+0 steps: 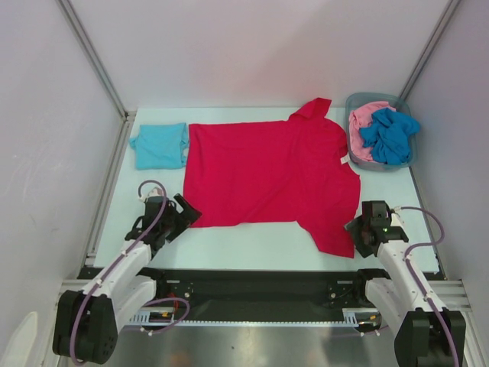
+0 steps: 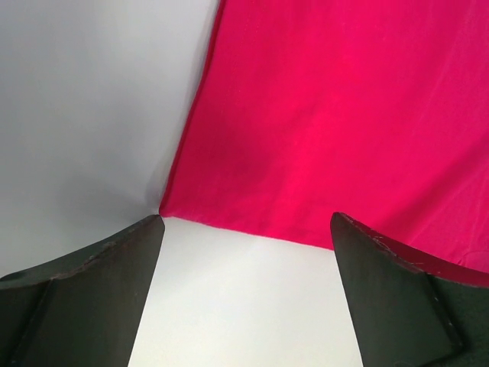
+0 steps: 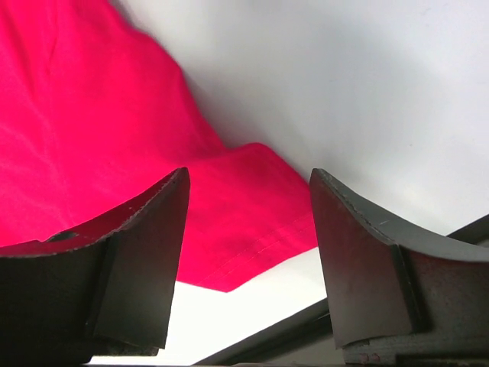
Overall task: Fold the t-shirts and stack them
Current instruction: Fold the tshirt
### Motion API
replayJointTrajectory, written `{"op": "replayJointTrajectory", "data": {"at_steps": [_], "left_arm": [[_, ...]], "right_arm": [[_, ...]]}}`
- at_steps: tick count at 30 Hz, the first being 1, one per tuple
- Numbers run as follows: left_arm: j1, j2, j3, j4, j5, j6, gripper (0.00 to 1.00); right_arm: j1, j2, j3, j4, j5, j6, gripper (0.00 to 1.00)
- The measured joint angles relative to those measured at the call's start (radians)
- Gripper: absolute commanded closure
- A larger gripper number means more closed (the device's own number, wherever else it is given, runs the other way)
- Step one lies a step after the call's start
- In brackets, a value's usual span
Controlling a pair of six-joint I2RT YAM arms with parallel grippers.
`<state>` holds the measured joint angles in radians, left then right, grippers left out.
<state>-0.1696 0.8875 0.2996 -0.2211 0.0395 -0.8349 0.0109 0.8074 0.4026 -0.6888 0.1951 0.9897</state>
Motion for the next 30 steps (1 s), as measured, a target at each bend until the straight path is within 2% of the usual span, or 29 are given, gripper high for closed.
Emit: {"op": "replayJointTrajectory", "data": {"at_steps": [9, 16, 21, 24, 25, 27, 28, 30], "left_arm": [[0.0, 0.142, 0.022, 0.155, 0.016, -0.003, 0.0], [0.0, 0.179, 0.022, 0.231, 0.035, -0.003, 0.0], [0.0, 0.18, 0.017, 0.244, 0.042, -0.003, 0.07], [0.0, 0.18, 0.01, 0.251, 0.043, -0.003, 0.15], [0.0, 0.179, 0.007, 0.253, 0.043, -0.003, 0.18], [0.0, 0.177, 0.003, 0.252, 0.043, -0.003, 0.25], [0.0, 0.175, 0.0, 0.249, 0.044, -0.004, 0.27], [0.0, 0.17, -0.005, 0.242, 0.046, -0.003, 0.4]], "right_arm": [[0.0, 0.082, 0.013, 0.027, 0.013, -0.002, 0.32], [0.0, 0.127, 0.014, 0.113, -0.013, -0.004, 0.34], [0.0, 0.135, 0.014, 0.152, -0.029, -0.005, 0.37], [0.0, 0.137, 0.011, 0.156, -0.04, -0.006, 0.53], [-0.003, 0.137, 0.008, 0.155, -0.044, -0.008, 0.64], [-0.014, 0.136, 0.001, 0.155, -0.054, -0.008, 0.76], [-0.018, 0.135, -0.004, 0.155, -0.057, -0.008, 0.85], [-0.023, 0.132, -0.012, 0.155, -0.061, -0.005, 0.93]]}}
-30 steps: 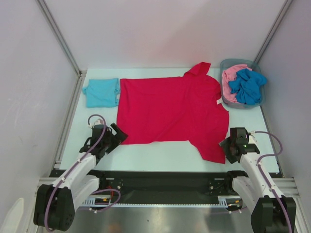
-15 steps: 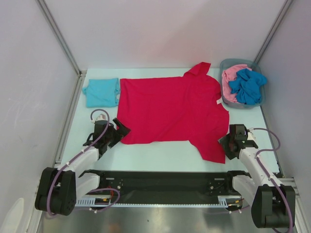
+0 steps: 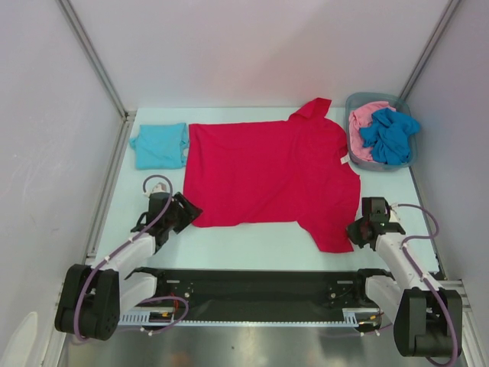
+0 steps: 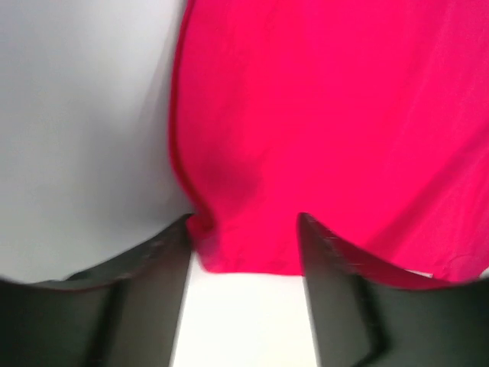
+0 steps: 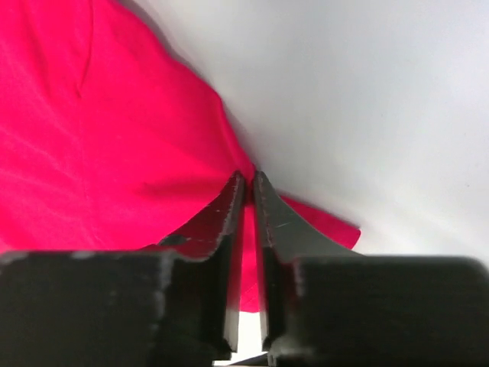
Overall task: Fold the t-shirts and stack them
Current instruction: Fold the tshirt
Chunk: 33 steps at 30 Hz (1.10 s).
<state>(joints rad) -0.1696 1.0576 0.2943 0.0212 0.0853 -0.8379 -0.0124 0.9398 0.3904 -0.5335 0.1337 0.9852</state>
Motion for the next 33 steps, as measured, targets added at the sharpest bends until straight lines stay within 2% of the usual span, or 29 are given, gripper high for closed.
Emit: {"op": "replayJointTrajectory", "data": {"at_steps": [1, 2, 4, 5, 7, 18, 26, 33], "left_arm": [[0.0, 0.0, -0.005, -0.006, 0.002, -0.002, 0.46], [0.0, -0.001, -0.008, -0.009, 0.002, -0.005, 0.58], [0.0, -0.003, -0.014, -0.027, 0.005, -0.006, 0.73], [0.0, -0.003, -0.021, -0.034, 0.006, -0.009, 0.87], [0.0, -0.005, -0.022, -0.054, 0.008, -0.006, 1.0], [0.0, -0.123, -0.023, -0.166, 0.012, 0.0, 1.0], [-0.024, -0.301, -0.023, -0.274, -0.002, -0.008, 1.0], [-0.09, -0.461, -0.022, -0.402, -0.031, -0.039, 1.0]], "right_arm": [[-0.001, -0.003, -0.001, 0.0, -0.003, 0.002, 1.0], [-0.001, -0.005, -0.001, 0.0, -0.004, 0.002, 1.0], [-0.001, -0.01, -0.003, 0.0, -0.009, 0.005, 1.0], [-0.001, -0.013, -0.004, 0.0, -0.011, 0.005, 1.0], [-0.001, -0.017, -0.006, 0.0, -0.011, 0.005, 1.0], [0.003, -0.084, -0.005, -0.012, -0.011, -0.002, 1.0], [0.096, -0.16, 0.014, -0.053, 0.003, 0.018, 1.0], [0.156, -0.304, 0.063, -0.161, 0.056, 0.048, 1.0]]}}
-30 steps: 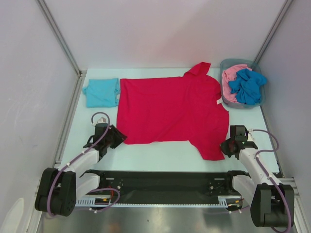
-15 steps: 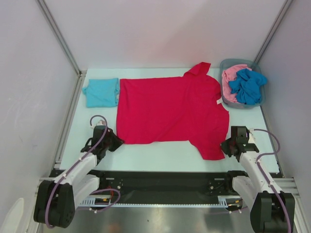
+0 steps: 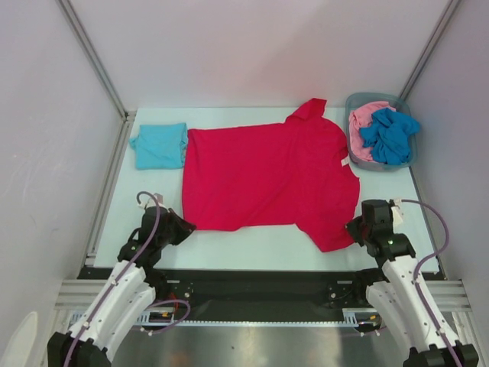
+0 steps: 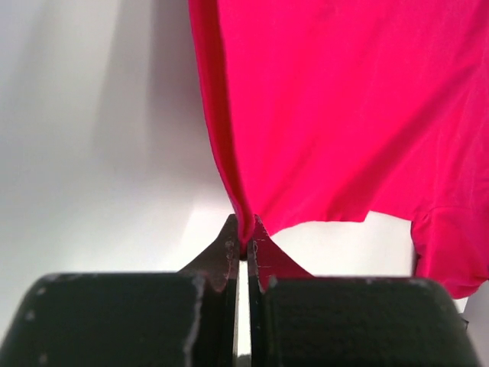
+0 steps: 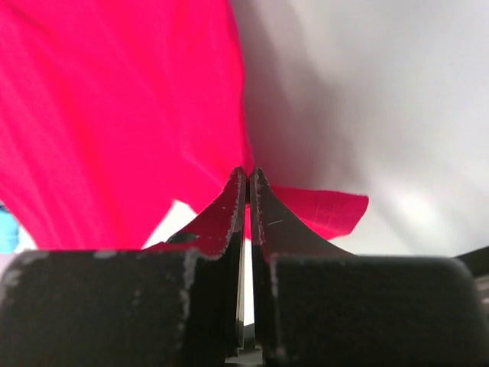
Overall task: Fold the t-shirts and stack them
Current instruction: Fold the tshirt
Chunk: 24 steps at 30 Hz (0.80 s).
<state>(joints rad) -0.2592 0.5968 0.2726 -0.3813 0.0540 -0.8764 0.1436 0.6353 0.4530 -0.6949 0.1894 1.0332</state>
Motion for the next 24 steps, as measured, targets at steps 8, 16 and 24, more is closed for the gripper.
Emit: {"op": "replayJointTrajectory", "data": {"at_steps": [8, 16, 24], "left_arm": [[-0.036, -0.094, 0.05, -0.126, -0.076, -0.032, 1.0], [-0.037, 0.059, 0.188, -0.126, -0.148, -0.03, 1.0], [-0.037, 0.189, 0.319, -0.077, -0.186, -0.013, 1.0]], "right_arm": [[0.004, -0.067, 0.068, -0.085, 0.056, 0.008, 1.0], [0.005, 0.011, 0.098, -0.071, 0.066, 0.002, 1.0], [-0.076, 0.141, 0.165, 0.037, 0.034, -0.034, 1.0]]}}
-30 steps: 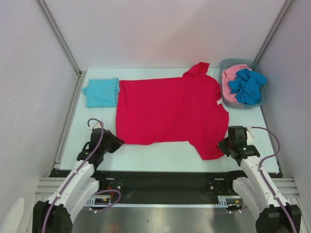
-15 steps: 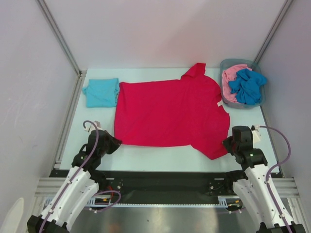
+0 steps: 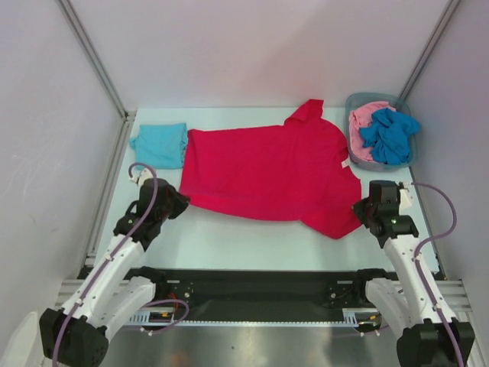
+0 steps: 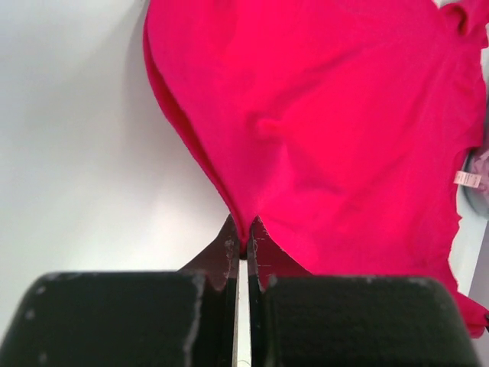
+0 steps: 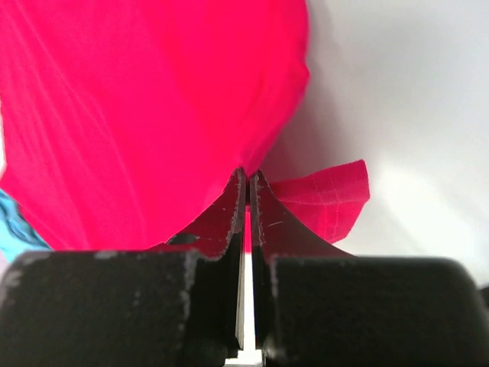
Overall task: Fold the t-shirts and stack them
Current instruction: Fold the tshirt
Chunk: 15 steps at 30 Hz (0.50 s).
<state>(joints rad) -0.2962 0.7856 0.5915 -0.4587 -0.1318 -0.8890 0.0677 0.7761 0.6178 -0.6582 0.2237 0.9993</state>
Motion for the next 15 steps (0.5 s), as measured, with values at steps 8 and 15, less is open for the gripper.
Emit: {"op": "replayJointTrajectory", "data": {"at_steps": [8, 15], "left_arm": [[0.008, 0.155, 0.105, 0.061, -0.021, 0.007, 1.0], [0.038, 0.303, 0.175, 0.129, -0.026, 0.018, 1.0]], "right_arm": [[-0.057, 0.159, 0.05, 0.143, -0.053, -0.032, 1.0], [-0.057, 0.308, 0.117, 0.284, -0.098, -0.04, 1.0]]}}
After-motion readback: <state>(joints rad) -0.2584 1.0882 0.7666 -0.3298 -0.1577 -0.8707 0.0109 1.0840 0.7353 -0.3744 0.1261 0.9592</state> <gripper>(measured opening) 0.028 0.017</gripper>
